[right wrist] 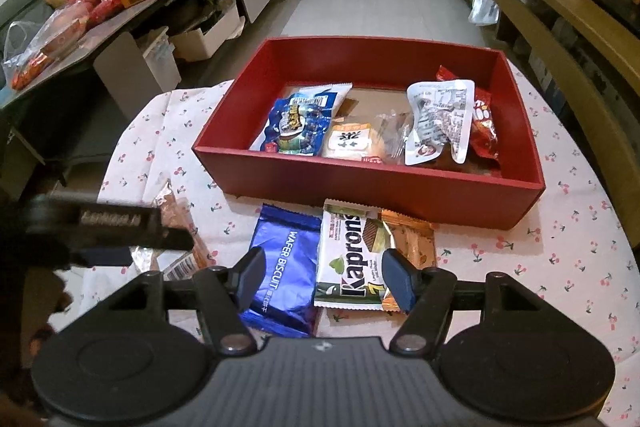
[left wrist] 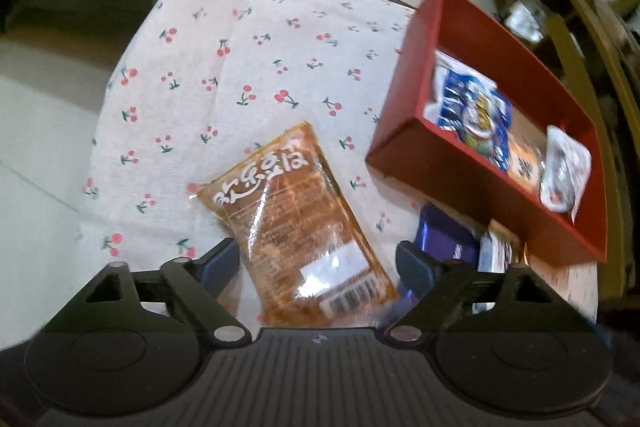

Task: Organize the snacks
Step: 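Grasp the orange bag with white lettering with the left gripper, then grasp the gold-wrapped cookie with the right gripper while the left holds the orange bag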

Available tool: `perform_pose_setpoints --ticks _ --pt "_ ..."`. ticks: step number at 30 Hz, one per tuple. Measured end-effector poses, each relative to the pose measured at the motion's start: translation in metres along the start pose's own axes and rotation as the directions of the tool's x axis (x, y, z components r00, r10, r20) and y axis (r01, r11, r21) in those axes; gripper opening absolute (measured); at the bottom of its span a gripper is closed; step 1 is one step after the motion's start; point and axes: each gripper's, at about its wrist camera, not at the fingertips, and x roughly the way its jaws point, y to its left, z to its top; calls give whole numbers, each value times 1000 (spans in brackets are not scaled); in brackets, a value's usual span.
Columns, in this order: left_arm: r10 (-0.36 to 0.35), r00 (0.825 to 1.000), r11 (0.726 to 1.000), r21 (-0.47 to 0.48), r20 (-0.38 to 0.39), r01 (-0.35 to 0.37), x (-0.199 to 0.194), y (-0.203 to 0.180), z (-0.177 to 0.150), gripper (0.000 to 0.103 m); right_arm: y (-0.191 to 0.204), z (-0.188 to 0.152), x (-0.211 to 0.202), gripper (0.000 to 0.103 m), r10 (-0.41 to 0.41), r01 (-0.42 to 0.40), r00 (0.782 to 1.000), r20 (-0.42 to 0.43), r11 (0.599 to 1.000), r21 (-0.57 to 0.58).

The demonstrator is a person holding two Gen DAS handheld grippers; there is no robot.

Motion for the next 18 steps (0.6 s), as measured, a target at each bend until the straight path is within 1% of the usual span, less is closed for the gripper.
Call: perform_pose_setpoints --ticks 3,4,6,8,11,14,18 --pt "23 1000 1000 -20 -19 -24 15 -3 5 91 -5 0 2 70 -12 13 1000 -11 1000 15" --pt "26 999 999 -19 -21 -26 19 -4 4 93 -9 -1 3 70 -19 20 1000 -15 999 25" --pt "50 999 999 14 -6 -50 19 -9 2 91 -16 -1 5 71 -25 26 999 -25 999 44" --pt "75 997 996 52 2 -75 17 -13 -1 79 -24 0 7 71 -24 26 999 -37 997 69" --pt "42 999 996 85 -12 -41 11 -12 -6 68 -35 1 11 71 -23 29 998 -51 994 102" --pt "23 999 993 113 -36 -19 7 -9 -15 66 -47 2 15 71 -28 37 997 -67 988 149" --pt "-3 998 983 185 -58 14 1 -13 -26 64 -58 2 24 71 -2 22 996 -91 975 221"
